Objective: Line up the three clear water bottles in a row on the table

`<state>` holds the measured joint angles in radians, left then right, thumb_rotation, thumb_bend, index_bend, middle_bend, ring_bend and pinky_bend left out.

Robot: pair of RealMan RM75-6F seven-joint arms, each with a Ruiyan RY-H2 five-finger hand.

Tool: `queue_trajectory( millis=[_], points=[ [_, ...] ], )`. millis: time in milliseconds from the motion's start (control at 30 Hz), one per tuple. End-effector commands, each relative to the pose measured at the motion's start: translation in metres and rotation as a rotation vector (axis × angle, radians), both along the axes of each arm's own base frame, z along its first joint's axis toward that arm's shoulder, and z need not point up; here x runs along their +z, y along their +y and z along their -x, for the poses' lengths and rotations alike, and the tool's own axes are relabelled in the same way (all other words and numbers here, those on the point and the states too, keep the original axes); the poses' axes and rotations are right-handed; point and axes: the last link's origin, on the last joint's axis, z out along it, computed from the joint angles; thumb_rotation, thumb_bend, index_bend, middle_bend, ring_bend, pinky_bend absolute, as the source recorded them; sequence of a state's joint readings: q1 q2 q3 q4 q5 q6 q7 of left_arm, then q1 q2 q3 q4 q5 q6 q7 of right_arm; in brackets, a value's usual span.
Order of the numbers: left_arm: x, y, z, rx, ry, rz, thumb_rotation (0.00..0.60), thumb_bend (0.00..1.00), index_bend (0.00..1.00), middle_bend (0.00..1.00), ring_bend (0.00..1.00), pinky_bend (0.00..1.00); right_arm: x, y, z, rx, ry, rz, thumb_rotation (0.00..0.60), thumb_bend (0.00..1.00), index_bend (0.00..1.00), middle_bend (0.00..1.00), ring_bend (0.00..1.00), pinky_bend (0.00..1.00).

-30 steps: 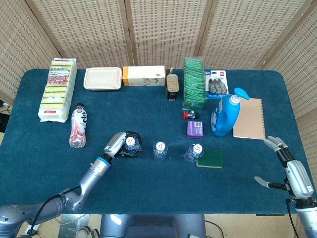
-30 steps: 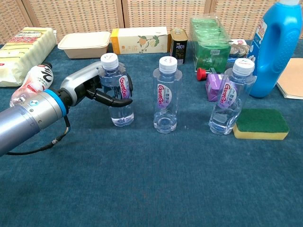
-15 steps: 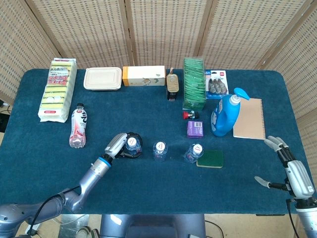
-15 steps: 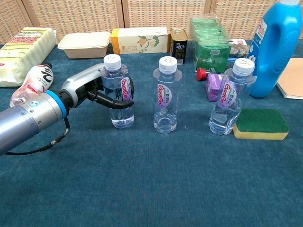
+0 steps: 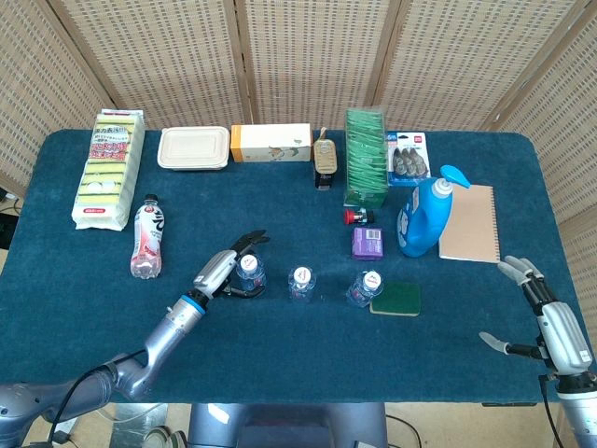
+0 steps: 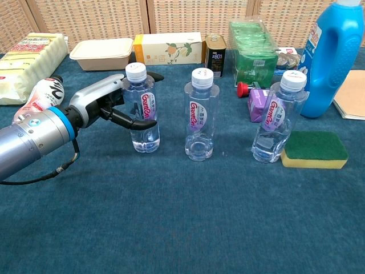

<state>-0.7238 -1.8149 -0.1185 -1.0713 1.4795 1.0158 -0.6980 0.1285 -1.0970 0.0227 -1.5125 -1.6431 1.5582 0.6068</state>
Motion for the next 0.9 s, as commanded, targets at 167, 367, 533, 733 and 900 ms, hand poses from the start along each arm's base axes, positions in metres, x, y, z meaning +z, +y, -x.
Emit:
queue_trajectory(
  millis=[167,367,533,733,900],
  points=[
    [0.005,-0.003,0.002,0.0,-0.006,0.017,0.6,0.2,0.0,0.0,0.0,0.14,0.0,0.0,-0.001,0.001,0.0,-0.001,0.6,0.0,0.11,0.08,0.02,0.15],
    [0.024,-0.005,0.012,0.015,-0.039,-0.012,0.6,0.16,0.0,0.0,0.0,0.12,0.0,0.001,-0.001,0.002,0.002,-0.002,0.6,0.0,0.11,0.08,0.02,0.15],
    [0.051,-0.011,0.02,0.003,-0.074,-0.051,0.6,0.16,0.0,0.0,0.0,0.1,-0.001,0.002,-0.003,0.005,0.008,-0.005,0.6,0.0,0.11,0.08,0.02,0.15],
    [0.112,-0.023,0.033,-0.034,-0.039,-0.158,0.6,0.15,0.0,0.0,0.0,0.08,-0.003,0.004,-0.006,0.007,0.043,0.006,0.6,0.0,0.11,0.07,0.01,0.13],
    [0.166,-0.039,0.053,-0.038,0.082,-0.289,0.6,0.15,0.0,0.0,0.0,0.06,-0.007,0.004,-0.007,-0.008,0.081,0.009,0.6,0.0,0.11,0.06,0.01,0.1]
  ],
)
